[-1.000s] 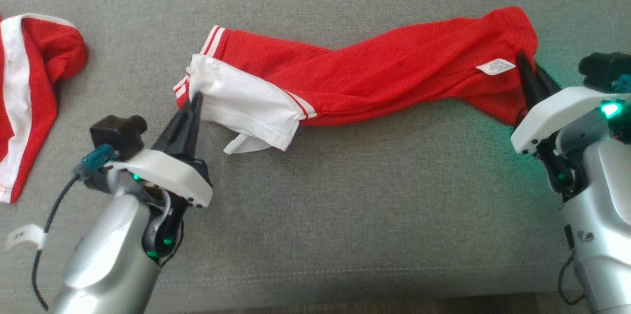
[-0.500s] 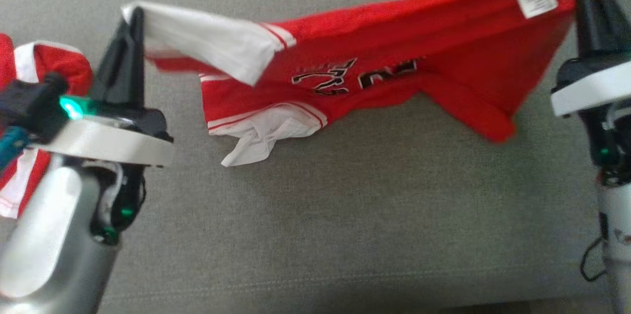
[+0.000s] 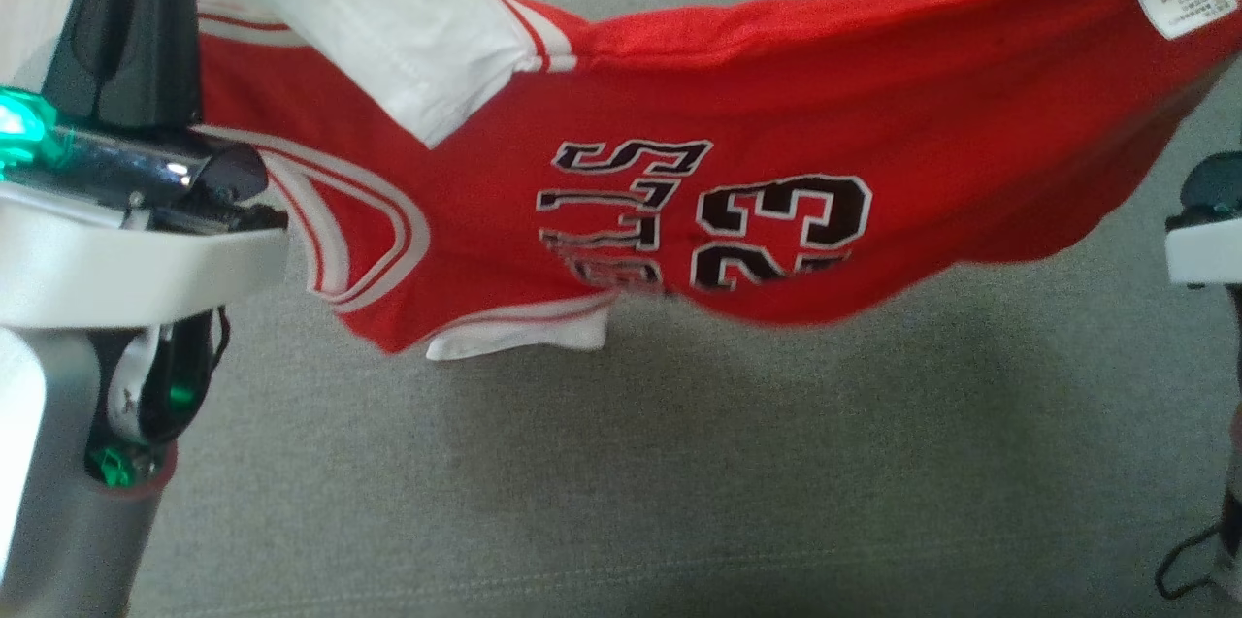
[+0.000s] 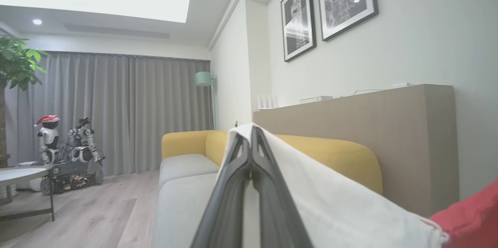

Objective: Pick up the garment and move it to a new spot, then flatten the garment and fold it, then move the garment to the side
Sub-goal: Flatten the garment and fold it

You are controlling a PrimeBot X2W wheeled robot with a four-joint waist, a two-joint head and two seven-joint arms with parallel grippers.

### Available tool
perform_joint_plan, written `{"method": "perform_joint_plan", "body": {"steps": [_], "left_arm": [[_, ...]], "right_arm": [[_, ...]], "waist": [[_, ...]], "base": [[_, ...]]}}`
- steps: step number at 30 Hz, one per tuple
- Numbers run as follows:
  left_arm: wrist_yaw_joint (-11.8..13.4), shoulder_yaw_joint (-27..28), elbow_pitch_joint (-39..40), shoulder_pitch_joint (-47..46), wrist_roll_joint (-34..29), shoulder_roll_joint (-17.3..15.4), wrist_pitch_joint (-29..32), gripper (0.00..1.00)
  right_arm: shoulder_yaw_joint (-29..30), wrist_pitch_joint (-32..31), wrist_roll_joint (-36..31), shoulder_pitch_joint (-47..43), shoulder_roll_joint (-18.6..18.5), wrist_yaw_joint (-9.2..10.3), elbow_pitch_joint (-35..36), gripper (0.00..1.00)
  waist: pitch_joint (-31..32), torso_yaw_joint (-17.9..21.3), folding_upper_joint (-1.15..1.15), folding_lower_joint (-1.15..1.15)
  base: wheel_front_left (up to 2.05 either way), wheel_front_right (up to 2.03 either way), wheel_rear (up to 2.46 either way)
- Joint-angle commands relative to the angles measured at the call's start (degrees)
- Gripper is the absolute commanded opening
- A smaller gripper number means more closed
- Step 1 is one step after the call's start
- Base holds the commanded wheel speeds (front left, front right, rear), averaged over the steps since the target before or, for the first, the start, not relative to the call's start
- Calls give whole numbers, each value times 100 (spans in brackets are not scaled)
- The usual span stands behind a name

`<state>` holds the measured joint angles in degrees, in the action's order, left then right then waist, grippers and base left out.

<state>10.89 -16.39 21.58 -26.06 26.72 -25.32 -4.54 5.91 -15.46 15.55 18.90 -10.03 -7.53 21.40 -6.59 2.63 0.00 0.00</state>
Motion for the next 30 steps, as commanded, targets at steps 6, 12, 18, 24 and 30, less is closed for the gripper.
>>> {"method": "perform_joint_plan", "body": {"steps": [6, 12, 18, 24, 30], "left_arm": [[5, 183, 133, -629, -35, -224, 204, 0], [-246, 48, -430, -1237, 66, -107, 163, 0], [-651, -42, -1720, -2480, 133, 99, -46, 0], [-1041, -138, -3433, -4108, 44, 409, -463, 0], [-1239, -163, -4789, -5243, -109, 719, -905, 0]], "right_arm": [[-7, -215, 45, 31, 110, 4, 321, 0], [-1, -189, 282, 433, 197, 4, -56, 0], [-84, 171, 698, 1741, 397, 4, -1278, 0], [-296, 912, 888, 3513, 525, 4, -2868, 0], [-534, 1854, 1011, 4826, 614, 4, -4346, 0]], "waist": [[73, 9, 0, 0], [-136, 19, 0, 0], [-567, 68, 0, 0], [-1084, 78, 0, 0], [-1251, 89, 0, 0]], "base": [[0, 0, 0], [0, 0, 0], [0, 0, 0], [0, 0, 0], [0, 0, 0]]}}
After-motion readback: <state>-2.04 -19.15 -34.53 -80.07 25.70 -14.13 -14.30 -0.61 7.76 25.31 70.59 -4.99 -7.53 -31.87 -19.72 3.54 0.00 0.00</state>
